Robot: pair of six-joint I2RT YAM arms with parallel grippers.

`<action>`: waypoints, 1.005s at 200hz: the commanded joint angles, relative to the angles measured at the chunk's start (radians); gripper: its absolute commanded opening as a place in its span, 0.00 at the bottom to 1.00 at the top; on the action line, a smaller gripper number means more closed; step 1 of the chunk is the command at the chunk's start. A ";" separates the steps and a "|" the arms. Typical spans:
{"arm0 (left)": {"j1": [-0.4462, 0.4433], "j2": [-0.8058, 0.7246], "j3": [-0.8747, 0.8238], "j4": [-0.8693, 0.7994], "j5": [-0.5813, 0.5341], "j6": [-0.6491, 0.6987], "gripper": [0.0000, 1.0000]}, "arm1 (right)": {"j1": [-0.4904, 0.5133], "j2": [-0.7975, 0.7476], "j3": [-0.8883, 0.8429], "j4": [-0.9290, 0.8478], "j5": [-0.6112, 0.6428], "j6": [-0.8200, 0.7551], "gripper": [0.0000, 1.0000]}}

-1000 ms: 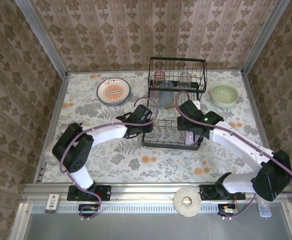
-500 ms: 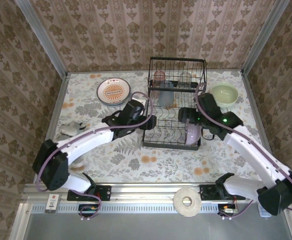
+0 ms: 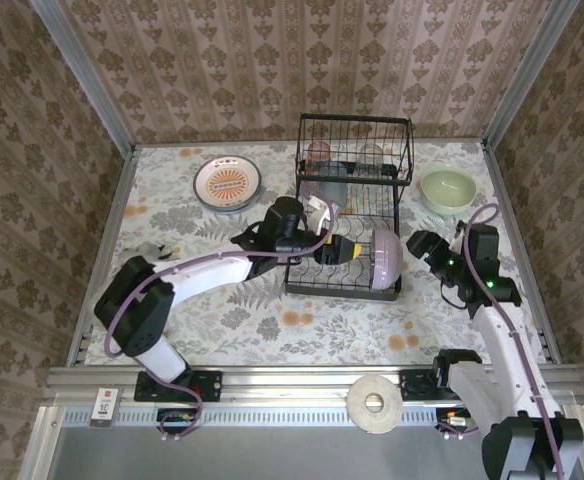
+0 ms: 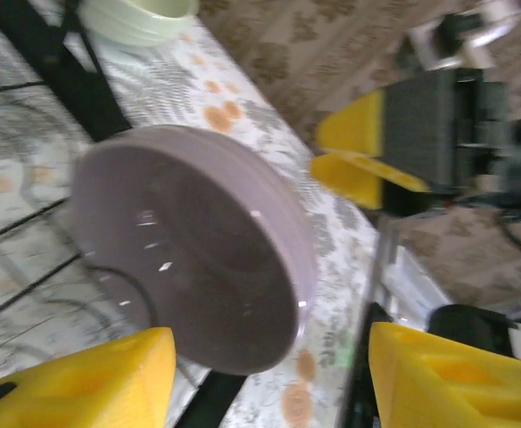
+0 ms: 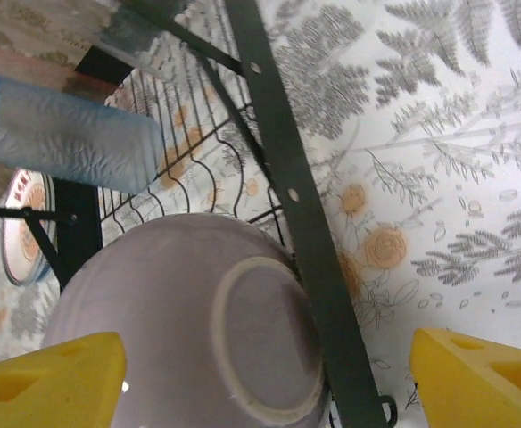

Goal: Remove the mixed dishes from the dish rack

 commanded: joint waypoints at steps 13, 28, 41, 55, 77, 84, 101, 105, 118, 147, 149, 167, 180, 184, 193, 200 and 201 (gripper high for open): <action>-0.002 0.078 0.049 0.294 0.212 -0.184 0.55 | -0.101 -0.022 -0.104 0.156 -0.172 0.083 0.79; -0.001 0.119 0.060 0.355 0.230 -0.249 0.53 | -0.120 -0.010 -0.131 0.185 -0.190 0.081 0.78; -0.001 0.154 0.078 0.368 0.237 -0.289 0.52 | -0.127 0.001 -0.144 0.198 -0.198 0.076 0.77; 0.000 0.188 0.092 0.389 0.240 -0.328 0.51 | -0.137 0.005 -0.153 0.209 -0.207 0.071 0.76; 0.000 0.223 0.114 0.390 0.235 -0.366 0.51 | -0.141 0.000 -0.157 0.212 -0.214 0.063 0.75; 0.000 0.231 0.117 0.386 0.229 -0.372 0.51 | -0.141 0.000 -0.157 0.215 -0.215 0.060 0.75; -0.001 0.251 0.132 0.370 0.224 -0.379 0.51 | -0.142 0.012 -0.155 0.217 -0.220 0.051 0.75; -0.001 0.254 0.136 0.363 0.223 -0.379 0.51 | -0.142 0.014 -0.155 0.219 -0.222 0.048 0.75; -0.001 0.263 0.147 0.343 0.216 -0.376 0.51 | -0.142 0.022 -0.155 0.221 -0.225 0.042 0.74; -0.004 0.294 0.165 0.389 0.240 -0.422 0.50 | -0.142 0.037 -0.159 0.226 -0.236 0.028 0.75; -0.005 0.297 0.166 0.393 0.243 -0.428 0.50 | -0.141 0.040 -0.160 0.227 -0.237 0.027 0.75; -0.008 0.319 0.181 0.426 0.259 -0.468 0.47 | -0.142 0.056 -0.162 0.234 -0.243 0.019 0.78; -0.011 0.330 0.183 0.450 0.264 -0.494 0.46 | -0.142 0.064 -0.166 0.249 -0.251 0.017 0.80; -0.012 0.332 0.183 0.453 0.266 -0.499 0.46 | -0.142 0.067 -0.168 0.253 -0.252 0.018 0.81; -0.013 0.336 0.184 0.446 0.266 -0.506 0.45 | -0.141 0.073 -0.166 0.257 -0.254 0.012 0.81; -0.013 0.338 0.181 0.433 0.259 -0.507 0.45 | -0.141 0.079 -0.165 0.256 -0.255 0.009 0.81; -0.013 0.338 0.180 0.432 0.260 -0.507 0.44 | -0.141 0.080 -0.165 0.256 -0.255 0.008 0.81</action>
